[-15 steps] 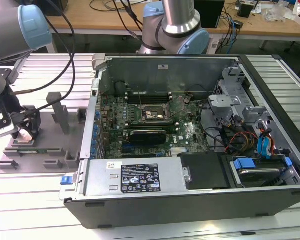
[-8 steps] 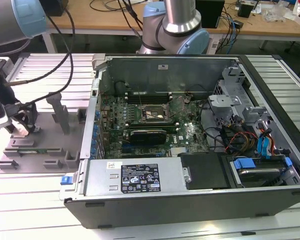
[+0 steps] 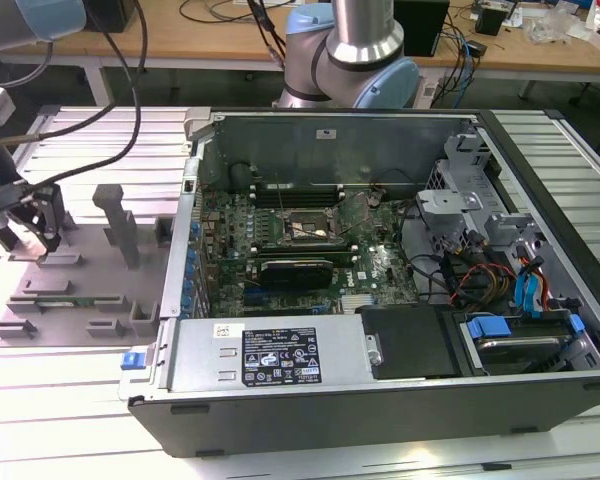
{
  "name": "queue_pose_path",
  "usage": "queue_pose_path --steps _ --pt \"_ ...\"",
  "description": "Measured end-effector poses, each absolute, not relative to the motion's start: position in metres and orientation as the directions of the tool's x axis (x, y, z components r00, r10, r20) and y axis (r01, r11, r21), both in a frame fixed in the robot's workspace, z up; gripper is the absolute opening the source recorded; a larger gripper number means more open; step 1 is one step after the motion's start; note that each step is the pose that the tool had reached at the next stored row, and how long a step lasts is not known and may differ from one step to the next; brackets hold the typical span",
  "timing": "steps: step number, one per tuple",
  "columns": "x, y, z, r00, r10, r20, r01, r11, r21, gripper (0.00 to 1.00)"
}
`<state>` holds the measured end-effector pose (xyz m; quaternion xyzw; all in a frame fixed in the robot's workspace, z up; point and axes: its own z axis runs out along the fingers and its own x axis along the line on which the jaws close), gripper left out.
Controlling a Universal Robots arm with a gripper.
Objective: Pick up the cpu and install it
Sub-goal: 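Pick up the cpu and move it towards the insertion slot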
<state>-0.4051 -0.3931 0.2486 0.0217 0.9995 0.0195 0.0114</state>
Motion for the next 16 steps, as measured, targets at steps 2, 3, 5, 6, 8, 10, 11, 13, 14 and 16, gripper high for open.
queue_pose_path --steps 2,3,5,6,8,10,11,13,14,16 --pt "-0.405 -0.393 0.253 -0.999 0.044 -0.022 0.043 0.998 0.039 0.55" --pt "-0.405 -0.392 0.258 -0.999 0.044 -0.022 0.043 0.998 0.039 0.55" --pt "-0.405 -0.392 0.262 -0.999 0.044 -0.022 0.043 0.998 0.039 0.55" --pt "-0.405 -0.392 0.264 -0.999 0.044 -0.022 0.043 0.998 0.039 0.55" --pt "-0.405 -0.392 0.267 -0.999 0.044 -0.023 0.043 0.998 0.039 0.55" --pt "-0.405 -0.392 0.270 -0.999 0.044 -0.023 0.043 0.998 0.039 0.55" --pt "-0.405 -0.392 0.272 -0.999 0.044 -0.023 0.043 0.998 0.039 0.55" --pt "-0.405 -0.392 0.279 -0.999 0.044 -0.023 0.043 0.998 0.039 0.55" --pt "-0.405 -0.392 0.282 -0.999 0.044 -0.023 0.043 0.998 0.039 0.55" --pt "-0.405 -0.392 0.288 -0.999 0.044 -0.024 0.043 0.998 0.039 0.55"
